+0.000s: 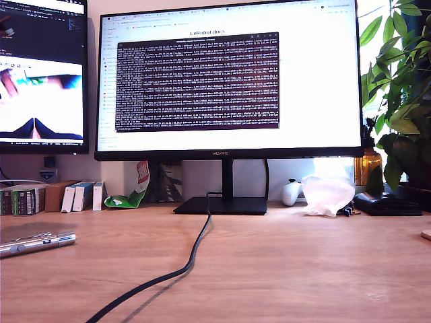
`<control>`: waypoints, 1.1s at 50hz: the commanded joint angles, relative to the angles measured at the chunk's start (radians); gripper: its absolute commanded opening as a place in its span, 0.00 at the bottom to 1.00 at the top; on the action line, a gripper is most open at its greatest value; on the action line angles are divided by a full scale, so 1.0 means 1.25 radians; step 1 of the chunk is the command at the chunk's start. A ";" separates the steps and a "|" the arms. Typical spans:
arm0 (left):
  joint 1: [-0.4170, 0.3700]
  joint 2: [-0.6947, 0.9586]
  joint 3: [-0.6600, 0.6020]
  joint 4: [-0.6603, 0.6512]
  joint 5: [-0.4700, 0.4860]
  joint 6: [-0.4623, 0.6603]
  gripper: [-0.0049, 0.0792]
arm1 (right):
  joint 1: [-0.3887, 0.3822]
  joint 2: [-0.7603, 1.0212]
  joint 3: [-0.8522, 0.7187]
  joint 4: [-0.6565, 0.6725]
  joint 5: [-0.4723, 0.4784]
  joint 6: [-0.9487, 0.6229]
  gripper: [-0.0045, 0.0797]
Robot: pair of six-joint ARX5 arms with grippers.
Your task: Pick the metallic laser pointer with your right arm, pass it to your left arm, then place it down to the left side of the table
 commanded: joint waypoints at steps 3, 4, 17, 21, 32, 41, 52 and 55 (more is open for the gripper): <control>0.002 -0.027 -0.017 0.013 0.001 -0.005 0.04 | -0.086 0.010 -0.033 0.042 -0.052 -0.033 0.12; 0.002 -0.031 -0.018 0.014 0.001 -0.005 0.04 | -0.105 0.010 -0.036 0.052 -0.067 -0.036 0.12; 0.002 -0.133 -0.153 0.094 -0.008 -0.040 0.04 | -0.251 0.015 -0.048 0.060 -0.211 0.010 0.12; 0.002 -0.185 -0.225 0.135 -0.022 -0.047 0.04 | -0.267 0.015 -0.056 0.051 -0.218 0.010 0.12; 0.002 -0.286 -0.309 0.180 -0.042 -0.060 0.04 | -0.291 0.015 -0.130 0.111 -0.224 0.001 0.12; 0.002 -0.331 -0.349 0.201 -0.041 -0.051 0.04 | -0.293 0.015 -0.171 0.138 -0.266 0.001 0.12; -0.008 -0.405 -0.422 0.258 -0.045 -0.061 0.04 | -0.293 0.015 -0.171 0.129 -0.298 -0.018 0.12; -0.008 -0.428 -0.423 0.248 -0.066 -0.061 0.04 | -0.293 0.015 -0.171 0.121 -0.298 -0.018 0.12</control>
